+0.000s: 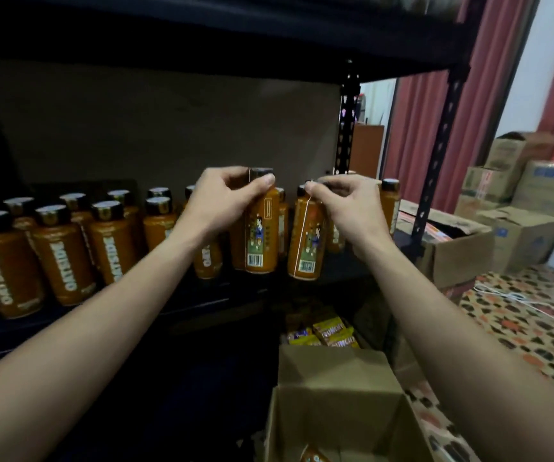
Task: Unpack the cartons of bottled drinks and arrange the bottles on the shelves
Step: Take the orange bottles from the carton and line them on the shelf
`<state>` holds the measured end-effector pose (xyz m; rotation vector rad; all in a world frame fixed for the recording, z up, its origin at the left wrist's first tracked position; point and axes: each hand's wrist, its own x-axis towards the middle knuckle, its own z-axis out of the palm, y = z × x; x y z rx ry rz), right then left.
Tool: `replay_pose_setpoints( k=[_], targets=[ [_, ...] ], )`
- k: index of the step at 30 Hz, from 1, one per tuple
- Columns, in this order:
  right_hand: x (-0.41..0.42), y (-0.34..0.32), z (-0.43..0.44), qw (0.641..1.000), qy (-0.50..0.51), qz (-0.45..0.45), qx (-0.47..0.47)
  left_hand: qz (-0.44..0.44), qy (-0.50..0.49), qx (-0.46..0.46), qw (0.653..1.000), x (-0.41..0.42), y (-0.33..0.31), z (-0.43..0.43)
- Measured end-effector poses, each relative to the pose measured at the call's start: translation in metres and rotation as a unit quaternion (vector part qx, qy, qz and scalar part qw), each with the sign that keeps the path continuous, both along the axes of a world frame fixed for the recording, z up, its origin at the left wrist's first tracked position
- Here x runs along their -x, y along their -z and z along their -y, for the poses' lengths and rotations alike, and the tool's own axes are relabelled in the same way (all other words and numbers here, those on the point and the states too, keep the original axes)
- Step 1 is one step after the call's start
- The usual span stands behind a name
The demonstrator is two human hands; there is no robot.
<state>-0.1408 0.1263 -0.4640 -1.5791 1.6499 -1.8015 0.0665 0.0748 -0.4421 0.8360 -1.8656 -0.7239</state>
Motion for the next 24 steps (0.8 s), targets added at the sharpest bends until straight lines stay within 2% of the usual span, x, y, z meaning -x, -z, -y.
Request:
replay_pose_setpoints(
  k=[4,10,14,18,24],
  targets=[
    [-0.005,-0.047,0.019,1.0,-0.015,0.009,0.017,-0.013,-0.058,0.028,0.998,-0.011,-0.041,0.019],
    [0.001,-0.096,0.057,0.992,-0.035,0.117,0.028,-0.052,-0.128,0.025,0.99,-0.019,-0.078,0.057],
    [0.007,-0.115,0.094,0.988,-0.018,0.14,0.054,-0.081,-0.158,0.019,0.984,-0.021,-0.087,0.082],
    [0.003,-0.116,0.126,0.992,-0.006,0.113,0.058,-0.051,-0.179,0.004,0.982,-0.019,-0.089,0.1],
    [-0.007,-0.102,0.165,0.999,-0.022,-0.033,-0.037,0.05,-0.19,-0.033,0.98,-0.005,-0.087,0.124]
  ],
)
